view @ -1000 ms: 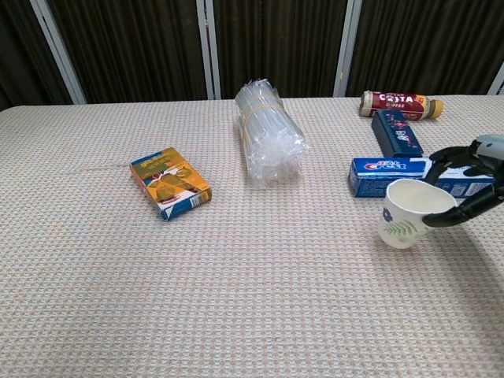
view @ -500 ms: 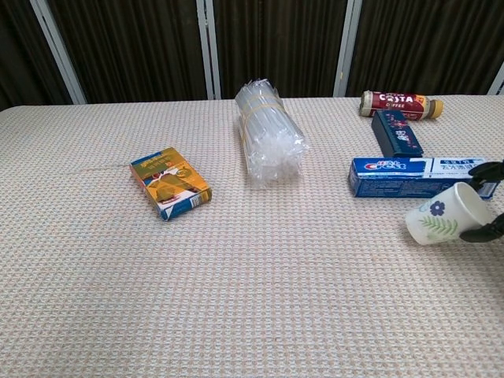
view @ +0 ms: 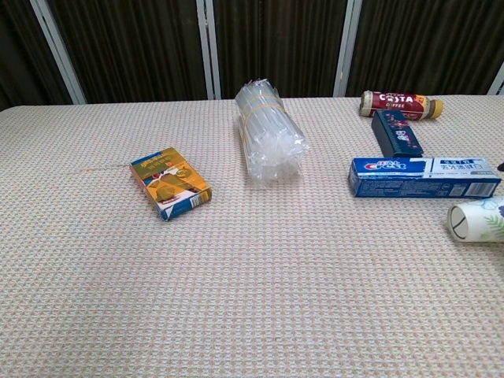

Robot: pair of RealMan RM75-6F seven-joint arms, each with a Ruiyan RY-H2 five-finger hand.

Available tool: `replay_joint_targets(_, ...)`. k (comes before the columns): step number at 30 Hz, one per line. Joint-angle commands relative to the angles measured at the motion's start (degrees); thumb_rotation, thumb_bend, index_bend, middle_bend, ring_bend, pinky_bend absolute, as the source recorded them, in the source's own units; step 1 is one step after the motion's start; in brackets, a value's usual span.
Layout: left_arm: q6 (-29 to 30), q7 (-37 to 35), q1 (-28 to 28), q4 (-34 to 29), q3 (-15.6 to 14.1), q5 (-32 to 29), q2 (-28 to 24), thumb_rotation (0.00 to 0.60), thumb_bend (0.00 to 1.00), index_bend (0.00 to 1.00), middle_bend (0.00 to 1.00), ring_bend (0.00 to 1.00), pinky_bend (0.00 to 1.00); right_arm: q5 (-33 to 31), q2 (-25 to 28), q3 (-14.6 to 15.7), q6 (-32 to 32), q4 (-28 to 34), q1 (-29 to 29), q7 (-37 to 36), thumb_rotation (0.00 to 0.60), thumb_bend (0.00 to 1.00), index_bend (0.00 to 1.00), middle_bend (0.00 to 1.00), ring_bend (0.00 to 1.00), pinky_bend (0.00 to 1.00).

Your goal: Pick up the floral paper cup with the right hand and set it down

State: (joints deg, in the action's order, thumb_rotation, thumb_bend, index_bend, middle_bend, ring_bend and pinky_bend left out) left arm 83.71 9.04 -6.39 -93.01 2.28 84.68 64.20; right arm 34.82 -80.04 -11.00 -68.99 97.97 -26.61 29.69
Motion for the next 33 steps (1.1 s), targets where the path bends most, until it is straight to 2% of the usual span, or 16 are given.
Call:
replay_joint_targets(1, 0.0, 0.0, 0.0, 0.0, 0.0, 0.0, 0.0, 0.6, 0.02, 0.0, 0.0, 0.0, 0.0, 0.2, 0.0, 0.4, -1.2, 0.4, -0.3, 1.0, 0.6, 0.18, 0.03, 0.0, 0.0, 0.0)
replay_joint_targets(6, 0.0, 0.0, 0.0, 0.0, 0.0, 0.0, 0.0, 0.6, 0.02, 0.0, 0.0, 0.0, 0.0, 5.3, -1.1, 1.7, -4.0, -0.3, -0.5, 2.2, 0.6, 0.18, 0.21, 0.0, 0.0, 0.0)
replay_joint_targets(11, 0.0, 0.0, 0.0, 0.0, 0.0, 0.0, 0.0, 0.6, 0.02, 0.0, 0.0, 0.0, 0.0, 14.7, -4.7, 4.3, -8.1, -4.9, 0.0, 2.0, 0.6, 0.18, 0.32, 0.0, 0.0, 0.0)
replay_joint_targets(14, 0.0, -0.1, 0.0, 0.1, 0.0, 0.0, 0.0, 0.6, 0.02, 0.0, 0.0, 0.0, 0.0, 18.7, -6.5, 6.0, -8.9, -8.1, 0.1, 2.4, 0.6, 0.18, 0.35, 0.0, 0.0, 0.0)
replay_joint_targets(18, 0.0, -0.2, 0.0, 0.1, 0.0, 0.1, 0.0, 0.6, 0.02, 0.0, 0.0, 0.0, 0.0, 20.4, -8.2, 7.2, -8.4, -10.5, 0.2, 3.0, 0.6, 0.18, 0.36, 0.01, 0.0, 0.0)
replay_joint_targets(25, -0.1, -0.2, 0.0, 0.1, 0.0, 0.1, -0.1, 0.6, 0.01, 0.0, 0.0, 0.0, 0.0, 20.6, -9.7, 7.8, -7.5, -11.9, 0.7, 4.9, 0.6, 0.18, 0.38, 0.02, 0.0, 0.0)
replay_joint_targets(33, 0.0, -0.3, 0.0, 0.2, -0.1, 0.1, 0.0, 0.6, 0.01, 0.0, 0.0, 0.0, 0.0, 22.0, -11.6, 7.6, -7.5, -15.4, 1.2, 5.8, 0.6, 0.18, 0.45, 0.08, 0.0, 0.0)
